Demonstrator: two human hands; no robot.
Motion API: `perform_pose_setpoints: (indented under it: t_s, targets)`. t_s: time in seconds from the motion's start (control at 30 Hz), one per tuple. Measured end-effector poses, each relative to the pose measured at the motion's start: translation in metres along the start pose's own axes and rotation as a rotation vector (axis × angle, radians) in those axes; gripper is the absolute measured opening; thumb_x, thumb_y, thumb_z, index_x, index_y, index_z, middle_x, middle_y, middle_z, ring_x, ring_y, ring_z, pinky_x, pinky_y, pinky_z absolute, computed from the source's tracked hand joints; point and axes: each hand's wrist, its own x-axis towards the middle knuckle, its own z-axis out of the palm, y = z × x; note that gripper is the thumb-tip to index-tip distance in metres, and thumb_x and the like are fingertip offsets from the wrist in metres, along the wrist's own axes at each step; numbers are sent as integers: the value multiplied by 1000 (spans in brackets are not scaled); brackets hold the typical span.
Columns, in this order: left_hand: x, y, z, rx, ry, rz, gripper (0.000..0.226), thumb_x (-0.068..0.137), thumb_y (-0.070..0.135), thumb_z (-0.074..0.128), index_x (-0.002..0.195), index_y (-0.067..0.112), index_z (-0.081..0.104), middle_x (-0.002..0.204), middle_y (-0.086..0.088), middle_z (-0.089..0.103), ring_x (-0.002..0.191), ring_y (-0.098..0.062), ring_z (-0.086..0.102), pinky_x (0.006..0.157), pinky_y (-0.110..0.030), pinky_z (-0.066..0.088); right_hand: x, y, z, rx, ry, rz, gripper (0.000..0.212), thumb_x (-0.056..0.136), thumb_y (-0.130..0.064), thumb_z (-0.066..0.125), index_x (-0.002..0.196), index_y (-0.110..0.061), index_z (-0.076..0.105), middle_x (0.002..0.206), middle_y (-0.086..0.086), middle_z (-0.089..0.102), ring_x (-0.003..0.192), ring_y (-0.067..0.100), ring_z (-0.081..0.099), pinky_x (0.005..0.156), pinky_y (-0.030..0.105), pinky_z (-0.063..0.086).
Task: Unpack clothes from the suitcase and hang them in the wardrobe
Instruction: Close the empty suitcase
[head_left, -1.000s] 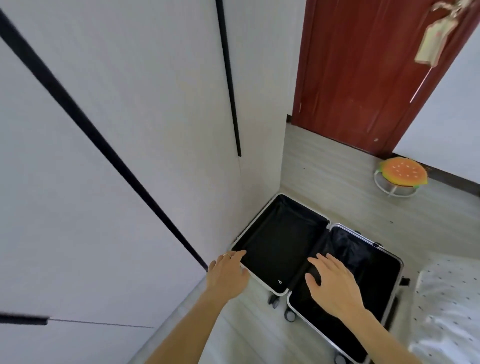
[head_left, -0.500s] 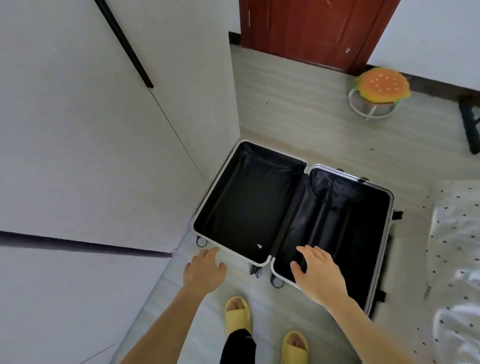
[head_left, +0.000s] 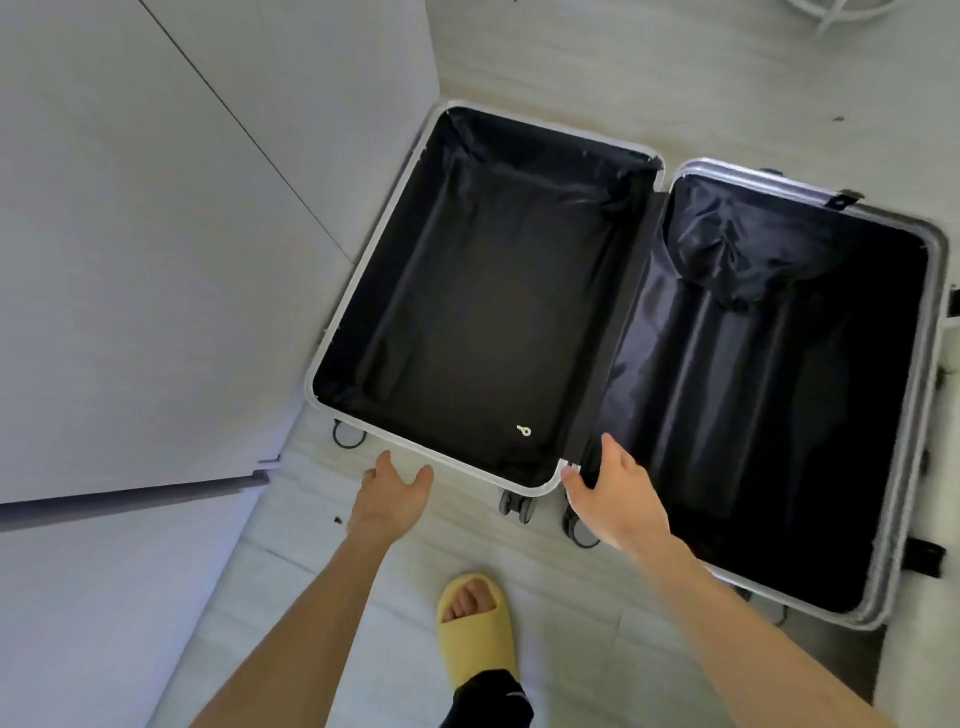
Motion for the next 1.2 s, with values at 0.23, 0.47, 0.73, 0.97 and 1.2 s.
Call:
perform_pose_setpoints:
  t_s: [0.23, 0.47, 0.73, 0.97, 1.2]
  targets:
    - [93, 4, 31, -431, 251, -114, 90, 99, 39, 54, 156, 8, -8, 154, -20, 34, 137, -41, 40, 112, -45, 35, 78, 19, 70, 191, 157, 14, 89, 94, -55, 47, 155, -16, -5, 141, 12, 51, 118, 31, 56, 86, 43, 54]
    - [157, -17, 27, -791, 395, -215, 75, 89, 8, 56, 151, 20, 15, 142, -17, 40, 110, -43, 56, 81, -49, 58, 106, 28, 111, 339, 309, -38, 78, 93, -39, 56, 151, -16, 9, 100, 8, 68, 94, 33, 65, 85, 43, 51]
    - [137, 0, 16, -626, 515, -126, 62, 96, 11, 50, 148, 1, 17, 138, -23, 41, 120, -41, 49, 93, -43, 44, 111, 31, 111, 355, 294, -47, 80, 94, -49, 53, 153, -18, 8, 117, 7, 65, 103, 31, 63, 86, 39, 49]
    - [68, 42, -17, -691, 720, 93, 68, 97, 10, 48, 155, 10, 13, 142, -27, 46, 123, -46, 48, 103, -49, 39, 112, 11, 89, 187, 163, 6, 85, 94, -65, 36, 151, -10, 6, 134, 10, 57, 119, 35, 56, 96, 44, 46]
    - [5, 95, -61, -584, 913, 405, 82, 94, 5, 48, 158, 27, 2, 97, -10, 53, 85, -31, 54, 84, -43, 48, 116, -20, 37, 149, -193, -163, 83, 95, -67, 35, 154, -9, 22, 152, 9, 40, 135, 29, 42, 107, 38, 41]
